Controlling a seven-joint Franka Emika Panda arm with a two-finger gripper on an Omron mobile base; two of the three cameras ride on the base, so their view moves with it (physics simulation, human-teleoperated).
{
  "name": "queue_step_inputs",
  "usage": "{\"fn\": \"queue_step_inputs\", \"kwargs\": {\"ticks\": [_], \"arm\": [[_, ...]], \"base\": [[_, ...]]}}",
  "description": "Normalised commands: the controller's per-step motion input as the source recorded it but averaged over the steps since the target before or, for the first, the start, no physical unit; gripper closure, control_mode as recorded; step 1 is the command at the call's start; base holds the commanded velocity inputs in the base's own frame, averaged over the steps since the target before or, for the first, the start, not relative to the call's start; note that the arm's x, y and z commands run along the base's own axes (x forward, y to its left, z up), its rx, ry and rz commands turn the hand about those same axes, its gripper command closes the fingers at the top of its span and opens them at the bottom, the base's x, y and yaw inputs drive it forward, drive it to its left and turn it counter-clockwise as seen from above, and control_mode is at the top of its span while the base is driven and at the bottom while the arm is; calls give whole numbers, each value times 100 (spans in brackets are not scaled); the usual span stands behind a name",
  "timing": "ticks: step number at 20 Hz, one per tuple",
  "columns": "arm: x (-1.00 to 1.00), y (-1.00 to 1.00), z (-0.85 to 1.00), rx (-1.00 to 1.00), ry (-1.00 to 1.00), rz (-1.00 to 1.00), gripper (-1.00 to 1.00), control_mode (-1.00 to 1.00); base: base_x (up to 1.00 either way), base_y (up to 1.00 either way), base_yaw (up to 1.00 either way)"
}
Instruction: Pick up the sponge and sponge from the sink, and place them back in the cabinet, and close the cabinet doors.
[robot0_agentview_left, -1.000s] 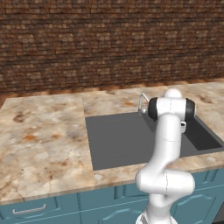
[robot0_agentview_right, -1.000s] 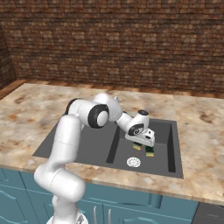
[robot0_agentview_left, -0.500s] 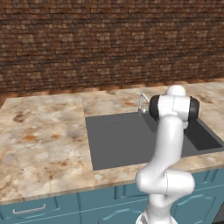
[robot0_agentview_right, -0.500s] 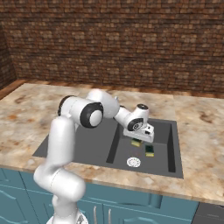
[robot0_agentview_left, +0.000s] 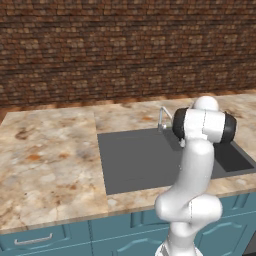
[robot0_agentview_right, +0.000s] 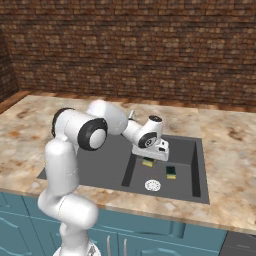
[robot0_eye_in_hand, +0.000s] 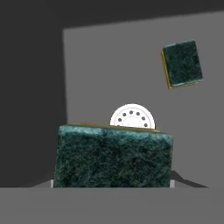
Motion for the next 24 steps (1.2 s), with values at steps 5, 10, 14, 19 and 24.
{"fn": "queue_step_inputs", "kwargs": {"ticks": [5,10,14,19,24], "arm": [[-33,35,43,0,-2,9,100,-100],[-20,30,50,0,0,7,100,-100],[-23,32,38,0,0,6,100,-100],[-25,33,39,0,0,6,100,-100],[-16,38,30,0,0,2,100,-100]], "base": [[0,0,0],[0,0,0],[0,0,0],[0,0,0],[0,0,0]]}}
